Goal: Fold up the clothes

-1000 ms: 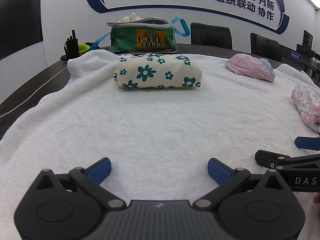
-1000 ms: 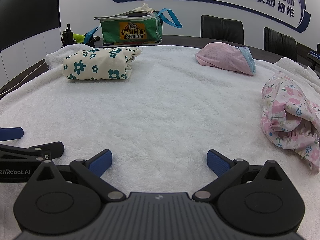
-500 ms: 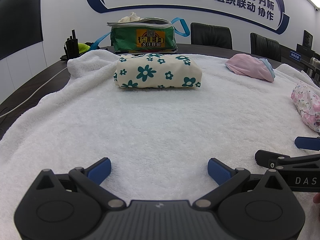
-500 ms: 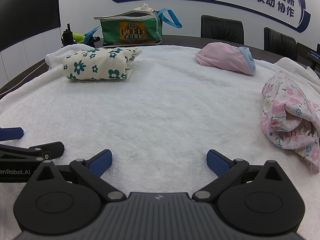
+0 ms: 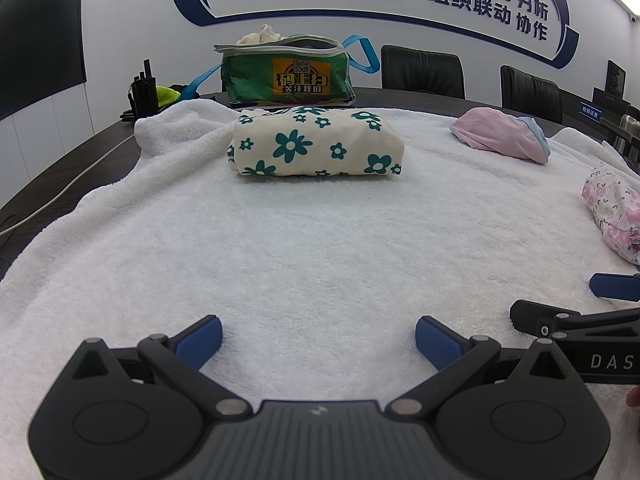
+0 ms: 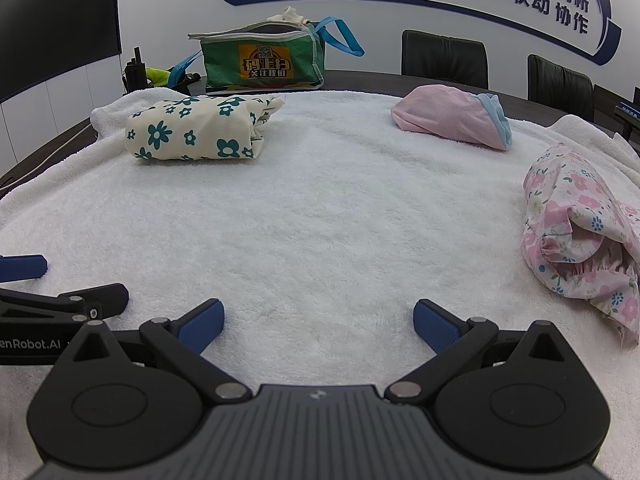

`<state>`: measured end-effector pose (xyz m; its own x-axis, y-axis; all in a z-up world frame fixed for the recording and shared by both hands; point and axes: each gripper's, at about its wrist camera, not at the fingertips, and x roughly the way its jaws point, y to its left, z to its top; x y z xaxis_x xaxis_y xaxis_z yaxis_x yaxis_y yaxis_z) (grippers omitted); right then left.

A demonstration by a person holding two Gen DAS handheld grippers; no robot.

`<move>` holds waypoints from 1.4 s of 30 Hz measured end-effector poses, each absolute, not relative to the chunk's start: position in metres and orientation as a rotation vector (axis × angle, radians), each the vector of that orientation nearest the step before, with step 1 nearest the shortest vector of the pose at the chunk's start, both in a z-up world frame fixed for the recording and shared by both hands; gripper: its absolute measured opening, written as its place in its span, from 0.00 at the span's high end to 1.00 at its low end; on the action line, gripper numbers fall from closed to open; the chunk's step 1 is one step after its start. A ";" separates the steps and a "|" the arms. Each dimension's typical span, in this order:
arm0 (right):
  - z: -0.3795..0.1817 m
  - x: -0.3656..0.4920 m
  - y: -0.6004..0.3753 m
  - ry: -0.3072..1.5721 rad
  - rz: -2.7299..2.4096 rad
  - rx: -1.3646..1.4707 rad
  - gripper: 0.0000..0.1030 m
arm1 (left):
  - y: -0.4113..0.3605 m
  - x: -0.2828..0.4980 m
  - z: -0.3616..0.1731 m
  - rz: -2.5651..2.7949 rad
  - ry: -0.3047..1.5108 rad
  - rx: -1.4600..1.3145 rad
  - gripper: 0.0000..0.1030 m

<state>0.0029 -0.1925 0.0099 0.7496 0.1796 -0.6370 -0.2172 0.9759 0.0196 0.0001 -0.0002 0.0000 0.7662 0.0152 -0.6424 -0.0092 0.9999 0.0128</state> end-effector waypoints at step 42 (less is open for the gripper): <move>0.111 -0.059 -0.307 0.304 0.255 0.164 0.00 | -0.034 -0.016 0.119 -0.221 0.524 -0.206 0.00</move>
